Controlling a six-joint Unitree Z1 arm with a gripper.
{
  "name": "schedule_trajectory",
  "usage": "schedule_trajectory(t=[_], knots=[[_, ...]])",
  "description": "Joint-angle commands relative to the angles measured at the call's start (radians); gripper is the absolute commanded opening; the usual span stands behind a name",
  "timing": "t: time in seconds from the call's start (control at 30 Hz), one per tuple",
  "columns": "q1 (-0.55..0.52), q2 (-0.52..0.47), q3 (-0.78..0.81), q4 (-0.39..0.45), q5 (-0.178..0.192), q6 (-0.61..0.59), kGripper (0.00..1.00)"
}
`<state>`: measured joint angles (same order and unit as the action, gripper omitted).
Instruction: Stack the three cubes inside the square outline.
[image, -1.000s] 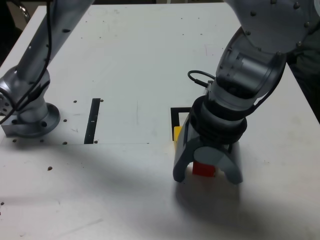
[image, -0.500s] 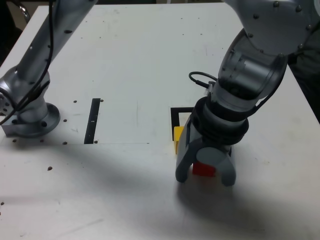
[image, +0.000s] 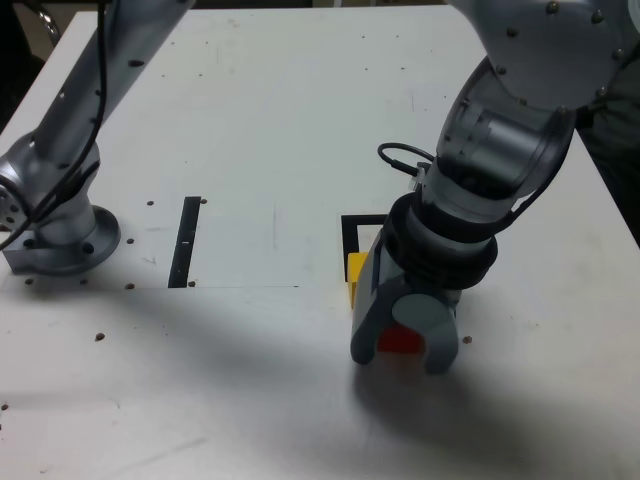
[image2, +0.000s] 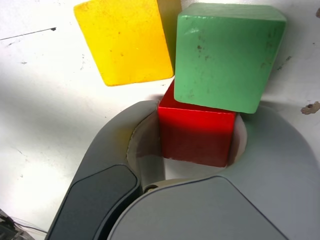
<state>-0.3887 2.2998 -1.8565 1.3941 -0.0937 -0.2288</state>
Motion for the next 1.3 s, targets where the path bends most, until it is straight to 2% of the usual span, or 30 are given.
schedule_trajectory(t=[0.0, 0.37, 0.6, 0.8, 1.27], knots=[[0.001, -0.007, -0.003, 0.005, -0.001, -0.002, 0.28], [-0.034, -0.09, -0.014, 0.078, 0.015, -0.046, 0.28], [-0.031, -0.157, -0.038, 0.168, 0.062, -0.06, 0.28], [0.042, -0.207, -0.037, 0.21, 0.098, -0.025, 0.28], [0.254, -0.208, -0.005, 0.202, 0.113, 0.12, 0.28]])
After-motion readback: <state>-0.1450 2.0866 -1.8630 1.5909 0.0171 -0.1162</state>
